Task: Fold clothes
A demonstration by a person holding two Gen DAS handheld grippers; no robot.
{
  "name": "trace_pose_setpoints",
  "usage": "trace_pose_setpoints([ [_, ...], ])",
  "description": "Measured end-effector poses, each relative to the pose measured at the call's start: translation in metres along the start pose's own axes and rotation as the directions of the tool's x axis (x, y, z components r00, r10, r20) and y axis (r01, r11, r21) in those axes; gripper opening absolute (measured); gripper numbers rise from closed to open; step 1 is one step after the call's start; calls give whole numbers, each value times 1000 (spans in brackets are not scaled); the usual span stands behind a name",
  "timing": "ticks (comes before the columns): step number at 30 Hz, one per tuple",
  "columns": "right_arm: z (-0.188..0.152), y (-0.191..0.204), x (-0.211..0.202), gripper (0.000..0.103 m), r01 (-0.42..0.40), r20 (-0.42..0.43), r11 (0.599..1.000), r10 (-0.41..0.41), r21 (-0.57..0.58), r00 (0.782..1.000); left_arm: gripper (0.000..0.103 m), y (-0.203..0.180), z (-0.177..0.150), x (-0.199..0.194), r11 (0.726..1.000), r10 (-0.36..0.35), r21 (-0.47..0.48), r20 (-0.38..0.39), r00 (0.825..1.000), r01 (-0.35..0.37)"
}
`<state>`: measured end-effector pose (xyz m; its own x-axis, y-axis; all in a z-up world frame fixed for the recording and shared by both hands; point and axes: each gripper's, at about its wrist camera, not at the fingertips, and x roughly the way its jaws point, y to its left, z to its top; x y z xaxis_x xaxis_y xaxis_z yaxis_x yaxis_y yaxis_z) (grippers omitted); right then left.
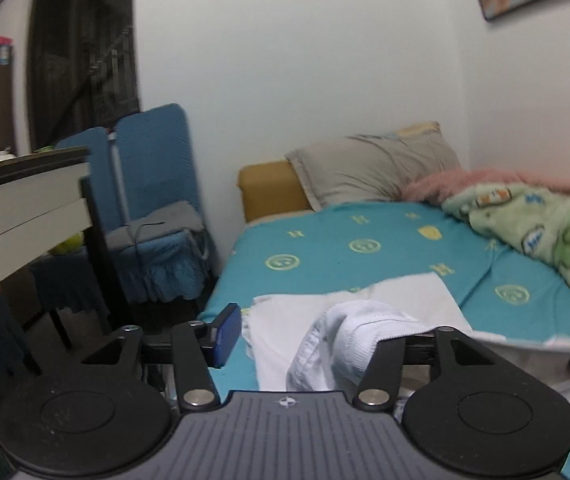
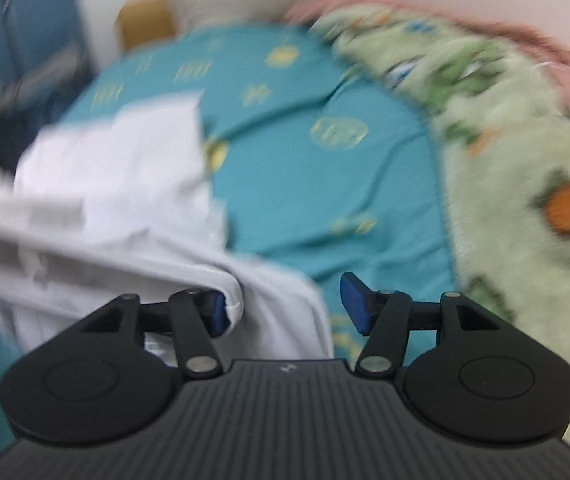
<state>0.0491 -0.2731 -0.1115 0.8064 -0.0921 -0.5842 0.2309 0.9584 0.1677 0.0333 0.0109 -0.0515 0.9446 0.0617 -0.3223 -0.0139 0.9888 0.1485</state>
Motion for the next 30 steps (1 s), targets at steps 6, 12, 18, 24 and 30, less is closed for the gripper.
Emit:
trace_pose_setpoints([
  [6,55,3,-77,74,-47,267,997,30,59,963,63,28,46,-53,977,32,-212,61,998,-19],
  [12,131,17,-167,74,-122,478,992,89,38,874,65,51,131,-115,959,83,-282,224,971,-17],
  [18,203,27,-266,74,-168,603,986,133,1,786,66,72,223,-183,961,110,-276,397,911,4],
  [24,234,28,-375,74,-166,723,984,160,-63,672,66,92,292,-269,965,105,-260,528,843,43],
  [30,246,20,-445,75,-186,757,979,180,-79,628,66,107,337,-345,960,39,-253,547,836,121],
])
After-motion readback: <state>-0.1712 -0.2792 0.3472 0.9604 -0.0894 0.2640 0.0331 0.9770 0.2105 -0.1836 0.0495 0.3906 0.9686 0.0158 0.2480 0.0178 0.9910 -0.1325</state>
